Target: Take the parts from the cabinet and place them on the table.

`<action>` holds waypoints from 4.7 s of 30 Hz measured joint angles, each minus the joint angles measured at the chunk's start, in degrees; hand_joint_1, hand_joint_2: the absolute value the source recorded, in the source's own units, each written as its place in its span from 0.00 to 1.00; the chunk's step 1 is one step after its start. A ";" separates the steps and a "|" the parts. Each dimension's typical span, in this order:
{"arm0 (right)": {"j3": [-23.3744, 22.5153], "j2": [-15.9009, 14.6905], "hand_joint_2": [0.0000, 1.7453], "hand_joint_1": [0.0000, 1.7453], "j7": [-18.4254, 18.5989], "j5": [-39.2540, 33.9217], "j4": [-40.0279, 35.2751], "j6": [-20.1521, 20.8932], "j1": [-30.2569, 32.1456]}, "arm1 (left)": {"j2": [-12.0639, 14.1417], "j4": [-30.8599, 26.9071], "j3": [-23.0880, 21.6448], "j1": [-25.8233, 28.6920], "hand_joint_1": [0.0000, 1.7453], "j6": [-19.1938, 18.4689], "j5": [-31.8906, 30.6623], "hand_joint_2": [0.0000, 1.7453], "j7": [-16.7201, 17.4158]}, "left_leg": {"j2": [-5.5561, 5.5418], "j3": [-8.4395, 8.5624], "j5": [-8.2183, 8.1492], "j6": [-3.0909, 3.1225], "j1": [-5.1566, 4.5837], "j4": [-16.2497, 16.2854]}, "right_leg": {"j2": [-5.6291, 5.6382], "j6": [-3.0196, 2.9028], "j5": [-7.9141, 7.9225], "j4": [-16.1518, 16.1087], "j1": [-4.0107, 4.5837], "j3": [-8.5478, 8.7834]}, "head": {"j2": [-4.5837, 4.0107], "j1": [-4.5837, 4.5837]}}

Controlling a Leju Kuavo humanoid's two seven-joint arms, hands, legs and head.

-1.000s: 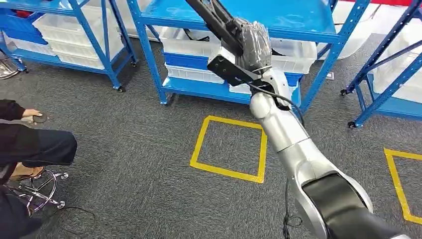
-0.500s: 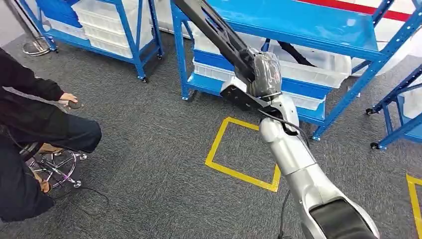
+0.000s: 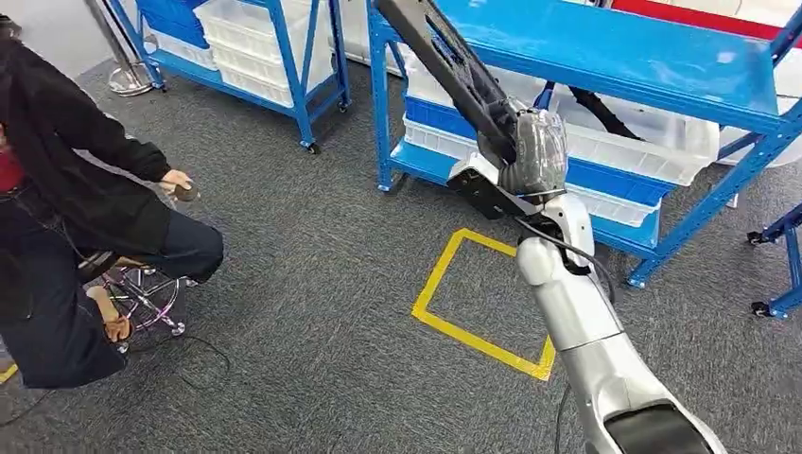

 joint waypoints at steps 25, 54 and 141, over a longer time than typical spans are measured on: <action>-4.37 -1.22 1.00 1.00 -0.44 1.33 -5.16 2.10 3.47 | -0.29 0.02 0.04 0.21 0.00 0.57 0.02 1.00 -0.79 | -5.63 8.28 8.40 2.70 -1.82 -17.28 | 2.80 0.84 0.31 0.38 1.21 -1.04 | 0.00 0.59; -5.07 0.44 1.00 1.00 1.27 1.86 -3.91 4.79 -0.10 | -0.11 0.02 2.27 0.52 0.00 0.87 -1.14 1.00 -0.22 | -4.87 7.73 8.86 1.90 -0.62 -17.41 | 2.48 2.33 -0.16 1.43 0.91 -2.07 | 0.00 1.03; 8.42 22.41 1.00 1.00 12.15 11.96 13.88 8.96 -26.80 | -0.37 -0.09 14.03 -0.42 0.00 7.63 2.97 1.00 4.26 | -2.39 8.40 8.98 3.85 -1.34 -17.67 | 0.80 2.07 -5.12 15.40 0.99 -9.13 | 0.00 0.35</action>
